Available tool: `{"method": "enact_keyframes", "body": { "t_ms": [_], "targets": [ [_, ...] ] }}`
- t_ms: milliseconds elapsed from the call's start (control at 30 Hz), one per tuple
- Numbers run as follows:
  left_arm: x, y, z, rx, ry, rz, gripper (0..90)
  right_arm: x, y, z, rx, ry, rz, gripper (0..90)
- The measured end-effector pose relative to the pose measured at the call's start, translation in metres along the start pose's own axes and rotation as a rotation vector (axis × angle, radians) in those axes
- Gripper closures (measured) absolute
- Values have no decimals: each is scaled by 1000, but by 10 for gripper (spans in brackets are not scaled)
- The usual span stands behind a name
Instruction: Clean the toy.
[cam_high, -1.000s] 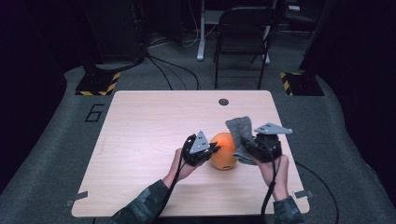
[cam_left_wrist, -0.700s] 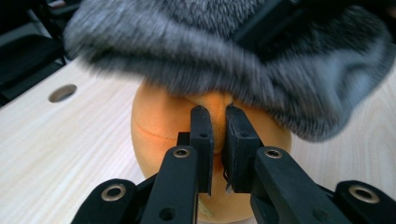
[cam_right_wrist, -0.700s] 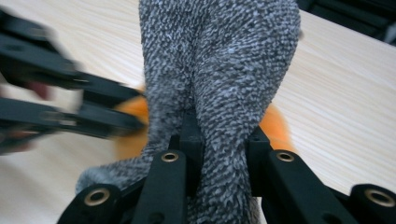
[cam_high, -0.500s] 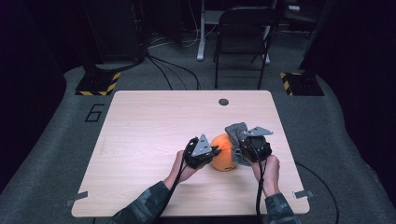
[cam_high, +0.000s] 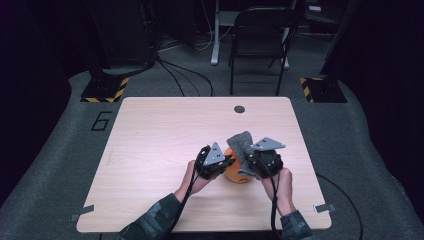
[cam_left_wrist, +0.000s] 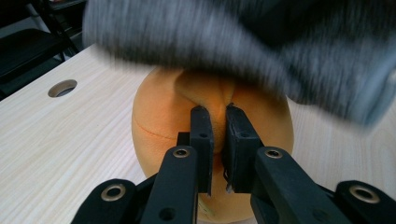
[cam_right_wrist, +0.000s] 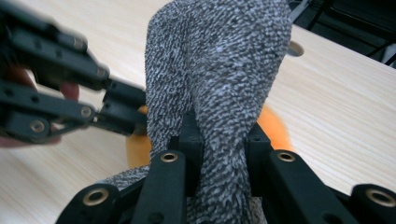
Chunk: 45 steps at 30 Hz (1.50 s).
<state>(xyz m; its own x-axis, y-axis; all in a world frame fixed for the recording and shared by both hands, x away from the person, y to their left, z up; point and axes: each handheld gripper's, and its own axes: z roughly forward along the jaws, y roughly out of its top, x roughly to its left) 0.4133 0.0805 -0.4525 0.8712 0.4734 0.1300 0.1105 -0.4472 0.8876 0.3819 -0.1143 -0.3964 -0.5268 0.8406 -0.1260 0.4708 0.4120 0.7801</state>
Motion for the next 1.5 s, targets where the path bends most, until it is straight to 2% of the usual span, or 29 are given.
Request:
{"method": "enact_keyframes", "body": {
  "t_ms": [67, 100, 133, 167, 267, 400, 500, 600, 700, 767, 900, 933, 1033, 1133, 1167, 1200, 1300, 1333, 1400, 1500],
  "targets": [
    [0, 0, 0, 1, -2, -6, 829, 3, -3, 8, 22, -48, -31, 758],
    [0, 0, 0, -2, -3, -6, 828, -1, -5, 10, 31, -80, -49, 758],
    [-1, 0, 1, -3, -5, -8, 828, -6, -7, 11, 39, -114, -42, 757],
    [-1, 1, 1, -2, -6, -2, 829, -14, -9, 11, 41, -139, -29, 757],
    [-1, 4, 3, -1, 3, -17, 827, -38, -19, 5, 39, -168, 50, 755],
    [8, 8, 2, 17, 33, -42, 823, -69, -34, -11, 32, -206, 140, 750],
    [19, 9, 5, 32, 46, -89, 820, -82, -52, -12, 63, -212, 168, 744],
    [31, 11, 11, 51, 82, -128, 815, -89, -74, -3, 119, -210, 191, 741],
    [47, 15, 18, 98, 104, -158, 802, -94, -89, 11, 153, -194, 221, 733],
    [58, 16, 24, 109, 118, -193, 788, -96, -96, 20, 150, -175, 254, 715],
    [77, 19, 36, 161, 159, -226, 739, -94, -104, 41, 202, -213, 243, 632],
    [80, 19, 39, 159, 170, -247, 719, -94, -106, 46, 207, -216, 246, 608],
    [92, 19, 46, 190, 215, -268, 631, -97, -108, 54, 210, -230, 271, 484],
    [104, 20, 47, 193, 252, -336, 456, -97, -107, 52, 196, -250, 269, 283],
    [108, 20, 46, 178, 266, -370, 393, -96, -107, 50, 194, -238, 273, 231],
    [110, 20, 44, 166, 283, -386, 339, -96, -106, 47, 187, -237, 267, 189],
    [114, 22, 33, 151, 298, -396, 241, -96, -104, 33, 141, -200, 257, 140],
    [115, 21, 28, 146, 280, -391, 223, -95, -102, 27, 130, -194, 260, 130],
    [114, 20, 17, 123, 272, -400, 171, -93, -101, 18, 103, -173, 245, 94],
    [110, 16, -3, 94, 265, -378, 155, -88, -102, 8, 89, -148, 219, 56]
  ]
}}
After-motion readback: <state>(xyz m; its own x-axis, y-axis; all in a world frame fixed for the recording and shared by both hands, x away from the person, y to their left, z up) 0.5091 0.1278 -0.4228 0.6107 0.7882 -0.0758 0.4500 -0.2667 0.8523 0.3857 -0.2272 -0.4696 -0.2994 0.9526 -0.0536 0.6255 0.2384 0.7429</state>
